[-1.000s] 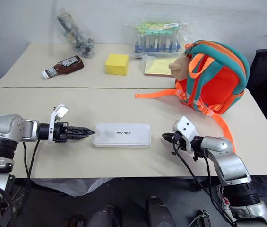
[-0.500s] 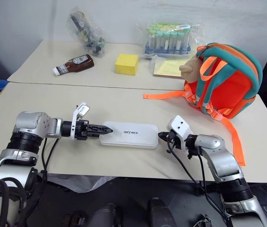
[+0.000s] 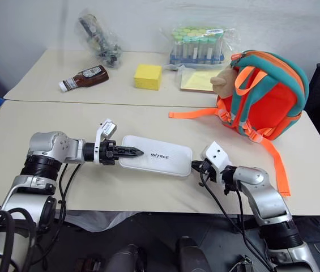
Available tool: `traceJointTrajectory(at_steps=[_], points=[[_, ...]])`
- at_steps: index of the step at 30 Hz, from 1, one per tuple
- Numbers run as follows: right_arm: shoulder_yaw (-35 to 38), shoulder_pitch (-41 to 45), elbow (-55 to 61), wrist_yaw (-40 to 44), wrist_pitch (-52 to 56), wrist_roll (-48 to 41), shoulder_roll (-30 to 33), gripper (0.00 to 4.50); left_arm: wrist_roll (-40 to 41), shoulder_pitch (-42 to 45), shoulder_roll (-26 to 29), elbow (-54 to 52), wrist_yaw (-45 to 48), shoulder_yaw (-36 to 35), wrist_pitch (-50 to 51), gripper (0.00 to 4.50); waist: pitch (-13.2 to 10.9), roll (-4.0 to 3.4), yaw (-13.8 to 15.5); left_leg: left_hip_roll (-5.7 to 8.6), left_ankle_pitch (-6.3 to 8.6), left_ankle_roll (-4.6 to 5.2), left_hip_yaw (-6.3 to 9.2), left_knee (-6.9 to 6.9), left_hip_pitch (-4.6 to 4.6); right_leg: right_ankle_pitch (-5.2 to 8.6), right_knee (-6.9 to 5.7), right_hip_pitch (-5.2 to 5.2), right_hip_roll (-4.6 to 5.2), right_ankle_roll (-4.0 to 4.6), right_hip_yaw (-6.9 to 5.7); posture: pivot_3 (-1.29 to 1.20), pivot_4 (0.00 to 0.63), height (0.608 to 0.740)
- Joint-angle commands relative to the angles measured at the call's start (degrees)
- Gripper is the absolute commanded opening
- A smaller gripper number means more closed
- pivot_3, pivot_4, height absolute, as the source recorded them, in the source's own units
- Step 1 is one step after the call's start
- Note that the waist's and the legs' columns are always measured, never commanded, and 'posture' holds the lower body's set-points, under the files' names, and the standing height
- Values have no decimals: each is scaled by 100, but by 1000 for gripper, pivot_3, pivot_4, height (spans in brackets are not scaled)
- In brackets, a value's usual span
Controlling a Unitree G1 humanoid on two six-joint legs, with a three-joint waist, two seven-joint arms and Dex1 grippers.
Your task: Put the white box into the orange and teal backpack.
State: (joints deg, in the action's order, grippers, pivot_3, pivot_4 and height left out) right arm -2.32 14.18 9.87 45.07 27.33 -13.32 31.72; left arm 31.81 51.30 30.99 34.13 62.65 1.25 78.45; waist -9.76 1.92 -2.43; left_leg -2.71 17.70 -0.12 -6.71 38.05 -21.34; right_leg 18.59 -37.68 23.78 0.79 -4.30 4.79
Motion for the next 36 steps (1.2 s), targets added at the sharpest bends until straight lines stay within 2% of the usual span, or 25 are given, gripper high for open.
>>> traceJointTrajectory(at_steps=[1,4,6,8,15,20,25,27,30,36], points=[[1113,-250,651,-359,428,-478,196,174,420,-73,371,-661,-27,-577,350,1281,-3,1,-42,-1,0,-2,0,0,-3,0,-1,3,0,0,1,0,150,740],[2132,-531,1019,-598,1013,-984,347,909,917,-357,526,-1574,-63,-1109,693,1281,-5,1,-55,-5,1,-5,0,-6,-12,1,0,12,2,2,-1,0,150,740],[2806,-497,1038,-857,1399,-1343,370,1571,1156,-477,415,-1971,-279,-1593,788,1281,-5,0,-51,-7,3,-9,2,-9,-13,2,4,12,2,3,-3,0,150,740],[3180,-304,890,-1078,1654,-1571,380,2206,1311,-521,212,-2246,-570,-2006,825,1281,-5,1,-46,-6,2,-10,2,-8,-12,2,3,11,2,3,-4,0,150,740],[2881,1159,-259,-1534,1813,-1761,120,4472,1734,-629,-261,-3000,-1241,-2617,928,1280,-13,3,-168,-5,-5,0,-2,-6,14,-9,-8,-4,-10,3,8,0,150,740],[2099,2173,-1452,-1552,1233,-1235,-34,4500,2012,-670,-338,-3281,-1511,-2788,928,1280,-18,-1,-254,-6,-18,-23,-1,-14,8,-9,-6,4,-14,4,9,0,150,740],[1808,3133,-2952,-1377,654,-1032,-252,4500,2063,-701,-312,-3338,-1729,-2771,739,1280,-24,-8,-250,-8,-20,-26,-8,-16,1,-8,5,11,-14,3,12,0,150,740],[1655,3551,-3705,-1372,119,-766,-317,4500,2023,-719,-307,-3366,-1853,-2775,596,1280,-25,-10,-252,-8,-20,-27,-9,-16,-3,-7,8,14,-14,3,11,0,150,740],[1503,3942,-4503,-1275,-557,-504,-364,3891,2109,-783,-289,-3489,-2011,-2875,515,1280,-27,-11,-257,-7,-20,-27,-14,-16,-6,-7,14,16,-13,3,12,0,150,740],[1330,4083,-4833,-714,-1127,-402,-320,1854,2199,-829,-296,-3680,-2319,-3020,225,1280,-32,-18,-261,-11,-19,-30,-14,-21,-7,-7,19,16,-15,3,11,0,150,740]])
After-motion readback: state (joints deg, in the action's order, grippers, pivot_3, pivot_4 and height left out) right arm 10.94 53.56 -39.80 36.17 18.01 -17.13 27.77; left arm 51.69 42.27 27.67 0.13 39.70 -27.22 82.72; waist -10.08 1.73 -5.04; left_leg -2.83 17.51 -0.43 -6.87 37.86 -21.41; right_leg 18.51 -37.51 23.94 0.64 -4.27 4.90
